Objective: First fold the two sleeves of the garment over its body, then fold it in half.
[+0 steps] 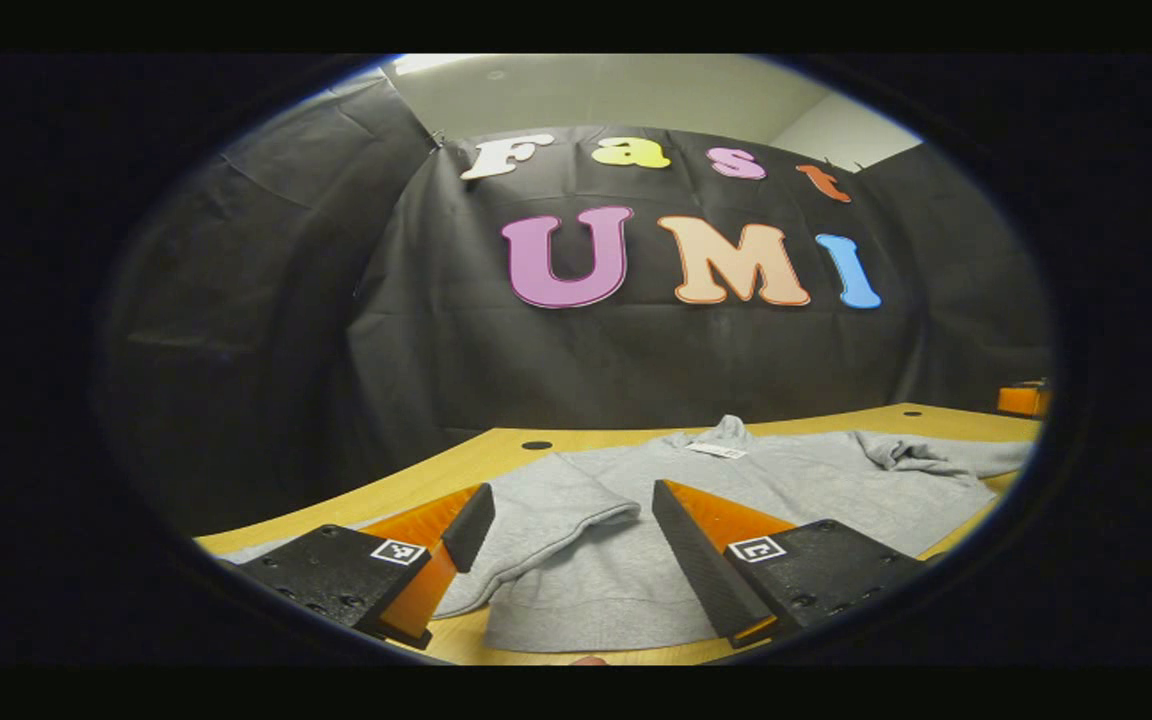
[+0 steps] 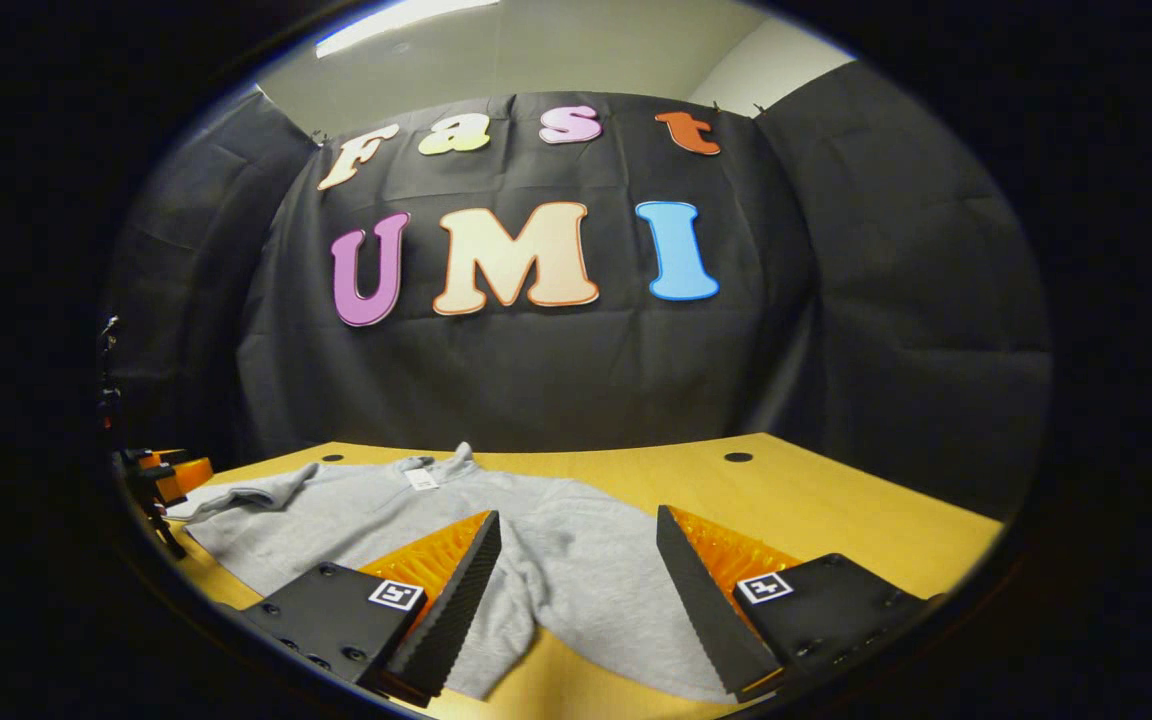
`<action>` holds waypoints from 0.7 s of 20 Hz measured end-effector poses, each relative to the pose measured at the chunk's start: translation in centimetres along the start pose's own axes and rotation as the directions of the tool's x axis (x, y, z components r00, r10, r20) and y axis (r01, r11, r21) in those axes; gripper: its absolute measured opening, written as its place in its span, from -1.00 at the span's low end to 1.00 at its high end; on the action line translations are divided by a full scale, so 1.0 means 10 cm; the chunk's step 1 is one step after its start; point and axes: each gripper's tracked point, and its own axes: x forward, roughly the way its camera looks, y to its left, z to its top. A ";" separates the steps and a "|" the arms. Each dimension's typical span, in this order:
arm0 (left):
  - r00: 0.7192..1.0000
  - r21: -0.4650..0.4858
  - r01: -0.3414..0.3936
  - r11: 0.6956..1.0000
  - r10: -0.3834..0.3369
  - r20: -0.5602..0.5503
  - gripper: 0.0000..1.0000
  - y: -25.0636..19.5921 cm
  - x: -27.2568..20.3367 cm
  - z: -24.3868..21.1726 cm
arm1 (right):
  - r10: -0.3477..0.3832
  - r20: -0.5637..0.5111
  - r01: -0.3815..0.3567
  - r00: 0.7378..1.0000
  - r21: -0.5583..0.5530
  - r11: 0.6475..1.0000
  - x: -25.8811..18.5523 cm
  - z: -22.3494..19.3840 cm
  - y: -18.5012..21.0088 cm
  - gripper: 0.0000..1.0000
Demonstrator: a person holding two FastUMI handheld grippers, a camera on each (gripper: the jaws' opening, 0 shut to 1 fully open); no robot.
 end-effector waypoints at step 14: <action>1.000 -0.001 0.002 1.000 -0.002 0.001 0.89 0.00 -0.02 0.00 | -0.188 -0.402 0.194 0.896 -0.026 0.981 -0.72 -0.80 -1.29 0.95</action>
